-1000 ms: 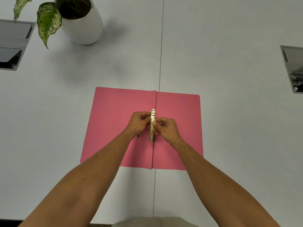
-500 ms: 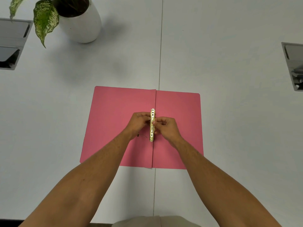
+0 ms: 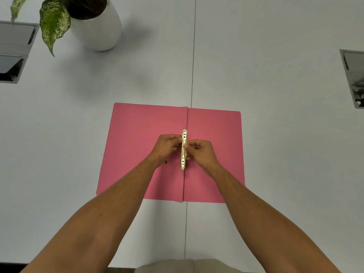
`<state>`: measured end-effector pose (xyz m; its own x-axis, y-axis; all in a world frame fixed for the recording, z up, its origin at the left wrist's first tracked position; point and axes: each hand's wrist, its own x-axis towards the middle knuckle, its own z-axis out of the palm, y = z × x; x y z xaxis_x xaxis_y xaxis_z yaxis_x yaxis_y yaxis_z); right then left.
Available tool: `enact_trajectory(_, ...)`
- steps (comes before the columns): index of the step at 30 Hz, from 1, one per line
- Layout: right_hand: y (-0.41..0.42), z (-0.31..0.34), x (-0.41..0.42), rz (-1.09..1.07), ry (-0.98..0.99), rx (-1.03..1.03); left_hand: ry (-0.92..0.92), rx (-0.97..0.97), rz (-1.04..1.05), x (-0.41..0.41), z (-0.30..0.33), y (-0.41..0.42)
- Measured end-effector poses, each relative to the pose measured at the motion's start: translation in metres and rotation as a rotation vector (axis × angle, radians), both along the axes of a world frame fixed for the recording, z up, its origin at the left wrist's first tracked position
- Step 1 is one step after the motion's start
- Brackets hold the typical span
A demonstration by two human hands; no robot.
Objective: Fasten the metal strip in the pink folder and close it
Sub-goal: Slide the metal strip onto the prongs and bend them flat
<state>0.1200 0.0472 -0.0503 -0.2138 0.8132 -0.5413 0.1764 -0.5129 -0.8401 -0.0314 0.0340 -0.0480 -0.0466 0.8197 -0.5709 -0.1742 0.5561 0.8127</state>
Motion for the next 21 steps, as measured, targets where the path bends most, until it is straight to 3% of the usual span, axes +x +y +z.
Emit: enact_trajectory(21,-0.0001,-0.0040,-0.0031,-0.013,-0.049,-0.022,0.147,-0.021,0.017,0.0043,-0.0007,0.0019)
